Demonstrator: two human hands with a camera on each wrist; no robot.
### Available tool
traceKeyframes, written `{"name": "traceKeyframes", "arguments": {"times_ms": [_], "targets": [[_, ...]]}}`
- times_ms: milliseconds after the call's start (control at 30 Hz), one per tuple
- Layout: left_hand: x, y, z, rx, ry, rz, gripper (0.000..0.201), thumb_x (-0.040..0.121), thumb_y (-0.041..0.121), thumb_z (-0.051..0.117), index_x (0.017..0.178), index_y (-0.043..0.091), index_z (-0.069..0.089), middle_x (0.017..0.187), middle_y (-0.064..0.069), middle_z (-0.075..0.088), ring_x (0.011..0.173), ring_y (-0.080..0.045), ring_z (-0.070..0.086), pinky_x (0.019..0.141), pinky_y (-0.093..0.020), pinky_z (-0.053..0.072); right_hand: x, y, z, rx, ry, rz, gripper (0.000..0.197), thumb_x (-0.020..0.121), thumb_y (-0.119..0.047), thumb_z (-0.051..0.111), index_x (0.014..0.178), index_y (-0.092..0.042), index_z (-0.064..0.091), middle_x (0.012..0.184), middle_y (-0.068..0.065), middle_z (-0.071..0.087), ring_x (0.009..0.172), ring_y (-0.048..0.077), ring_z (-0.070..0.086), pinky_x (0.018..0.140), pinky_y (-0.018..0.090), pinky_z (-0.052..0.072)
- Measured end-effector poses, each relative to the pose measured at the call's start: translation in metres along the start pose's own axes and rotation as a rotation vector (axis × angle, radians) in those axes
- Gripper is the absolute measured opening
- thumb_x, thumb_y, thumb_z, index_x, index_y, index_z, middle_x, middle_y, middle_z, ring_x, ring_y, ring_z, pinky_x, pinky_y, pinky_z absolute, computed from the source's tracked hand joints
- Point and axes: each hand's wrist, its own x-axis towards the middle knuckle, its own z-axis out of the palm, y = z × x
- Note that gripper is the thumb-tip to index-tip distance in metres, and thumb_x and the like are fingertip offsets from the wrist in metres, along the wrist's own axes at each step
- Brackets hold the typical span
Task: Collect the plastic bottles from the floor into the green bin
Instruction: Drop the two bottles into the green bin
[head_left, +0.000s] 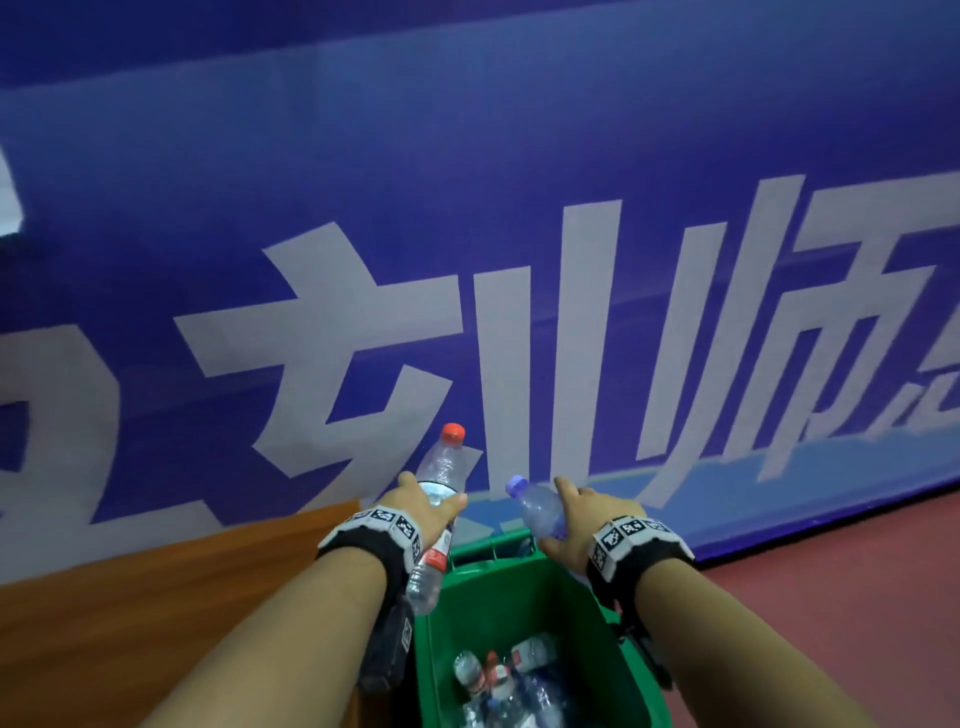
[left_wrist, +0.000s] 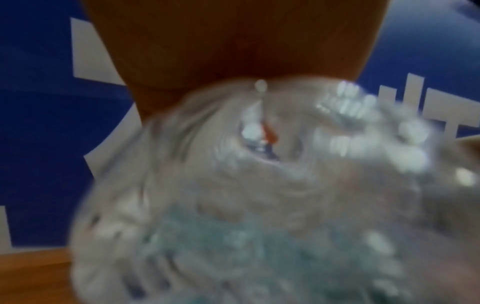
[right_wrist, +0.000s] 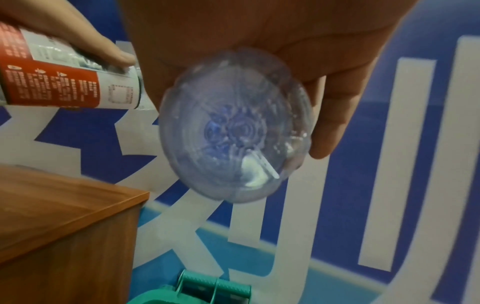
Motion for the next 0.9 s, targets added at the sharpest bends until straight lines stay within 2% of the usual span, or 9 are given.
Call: {"name": "traceKeyframes", "arguments": {"times_ms": [133, 233, 300, 400, 467, 600, 700, 800, 900], "targets": [[0.034, 0.023, 0.023, 0.079, -0.07, -0.024, 0.085, 0.08, 0.071, 0.055, 0.136, 0.01, 0.036, 0.129, -0.014, 0.056, 0.106, -0.031, 0.058, 0.084, -0.033, 0.043, 0.058, 0.021, 0.011, -0.052, -0.083, -0.089, 0.074, 0.084, -0.066, 0.051, 0.143, -0.026, 0.03, 0.124, 0.002, 0.062, 0.102, 0.029, 0.065, 0.079, 0.038, 0.053], [0.048, 0.032, 0.049, 0.118, -0.132, -0.041, 0.091, 0.075, 0.076, 0.054, 0.136, 0.01, 0.041, 0.128, -0.014, 0.058, 0.106, -0.031, 0.06, 0.089, -0.035, 0.048, 0.089, 0.039, 0.031, -0.054, -0.16, -0.132, 0.079, 0.082, -0.069, 0.046, 0.145, -0.026, 0.028, 0.12, 0.001, 0.065, 0.104, 0.028, 0.065, 0.084, 0.041, 0.054], [0.055, 0.035, 0.064, 0.137, -0.152, -0.062, 0.085, 0.079, 0.073, 0.054, 0.135, 0.01, 0.042, 0.125, -0.013, 0.058, 0.107, -0.03, 0.06, 0.085, -0.032, 0.046, 0.101, 0.048, 0.046, -0.03, -0.207, -0.135, 0.088, 0.083, -0.074, 0.041, 0.152, -0.025, 0.02, 0.131, 0.003, 0.06, 0.116, 0.029, 0.059, 0.092, 0.044, 0.051], [0.062, 0.038, 0.08, 0.143, -0.179, -0.104, 0.078, 0.084, 0.069, 0.053, 0.134, 0.01, 0.041, 0.126, -0.013, 0.058, 0.108, -0.03, 0.06, 0.085, -0.033, 0.045, 0.114, 0.056, 0.064, 0.013, -0.254, -0.123, 0.094, 0.089, -0.073, 0.041, 0.158, -0.026, -0.001, 0.162, 0.003, 0.02, 0.144, 0.029, 0.028, 0.107, 0.049, 0.038], [0.063, 0.038, 0.089, 0.139, -0.203, -0.123, 0.077, 0.084, 0.07, 0.052, 0.134, 0.012, 0.04, 0.125, -0.013, 0.059, 0.106, -0.031, 0.061, 0.083, -0.034, 0.045, 0.122, 0.059, 0.071, 0.039, -0.285, -0.118, 0.089, 0.093, -0.069, 0.039, 0.158, -0.026, -0.004, 0.166, 0.001, 0.001, 0.149, 0.029, 0.017, 0.113, 0.052, 0.033], [0.067, 0.034, 0.1, 0.105, -0.217, -0.147, 0.075, 0.084, 0.07, 0.051, 0.132, 0.013, 0.041, 0.122, -0.011, 0.061, 0.101, -0.029, 0.062, 0.082, -0.034, 0.046, 0.133, 0.055, 0.076, -0.006, -0.269, -0.186, 0.081, 0.097, -0.062, 0.037, 0.158, -0.023, -0.001, 0.166, 0.001, 0.0, 0.147, 0.03, 0.022, 0.109, 0.052, 0.038], [0.066, 0.033, 0.103, 0.082, -0.16, -0.156, 0.073, 0.09, 0.064, 0.049, 0.14, 0.012, 0.037, 0.13, -0.013, 0.058, 0.112, -0.032, 0.059, 0.088, -0.036, 0.047, 0.131, 0.049, 0.074, -0.028, -0.234, -0.226, 0.079, 0.098, -0.06, 0.036, 0.158, -0.023, 0.001, 0.166, 0.001, 0.001, 0.146, 0.03, 0.024, 0.107, 0.05, 0.041], [0.054, 0.029, 0.095, 0.061, -0.1, -0.166, 0.082, 0.093, 0.061, 0.048, 0.152, 0.012, 0.021, 0.142, -0.016, 0.05, 0.124, -0.033, 0.053, 0.097, -0.037, 0.044, 0.119, 0.044, 0.067, -0.041, -0.211, -0.253, 0.077, 0.099, -0.06, 0.036, 0.158, -0.023, 0.002, 0.166, 0.0, 0.001, 0.146, 0.029, 0.024, 0.104, 0.049, 0.042], [0.041, 0.018, 0.076, 0.04, -0.007, -0.157, 0.084, 0.091, 0.061, 0.049, 0.153, 0.013, 0.019, 0.144, -0.014, 0.048, 0.126, -0.033, 0.052, 0.102, -0.038, 0.045, 0.102, 0.039, 0.052, -0.057, -0.18, -0.269, 0.077, 0.099, -0.06, 0.036, 0.157, -0.025, 0.002, 0.166, -0.002, -0.001, 0.145, 0.028, 0.025, 0.103, 0.048, 0.042]]}}
